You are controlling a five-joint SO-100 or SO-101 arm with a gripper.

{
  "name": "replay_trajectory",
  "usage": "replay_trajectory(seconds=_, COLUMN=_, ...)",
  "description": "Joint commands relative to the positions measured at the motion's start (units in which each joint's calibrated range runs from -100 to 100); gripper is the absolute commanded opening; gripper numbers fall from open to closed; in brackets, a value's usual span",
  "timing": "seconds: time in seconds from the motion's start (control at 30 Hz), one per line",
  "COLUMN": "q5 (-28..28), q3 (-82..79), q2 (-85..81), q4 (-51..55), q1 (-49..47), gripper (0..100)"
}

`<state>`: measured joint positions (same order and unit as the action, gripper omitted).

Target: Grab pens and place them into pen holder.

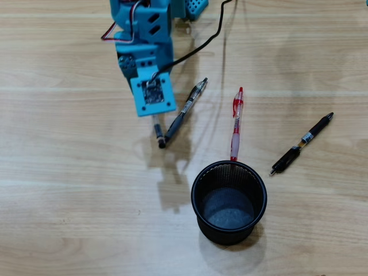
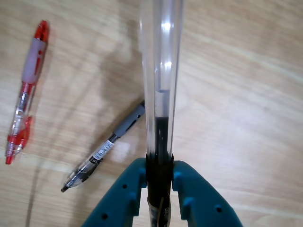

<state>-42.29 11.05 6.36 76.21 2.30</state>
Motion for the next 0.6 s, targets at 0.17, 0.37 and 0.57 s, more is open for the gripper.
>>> replay_trajectory(seconds=0.17, q5=-4.17, q3=1.52, q2=-10.52, q4=-1.87, q1=-9.88, gripper=2)
replay_trajectory(seconds=0.37, q5=-7.32, q3=1.34, q2=-9.34, q4=-20.81, q1=-16.51, gripper=2)
replay_trajectory(seconds=0.57, q5=-8.79, q3=3.95, q2=-3.97, q4=-37.51, q1=-20.68, gripper=2)
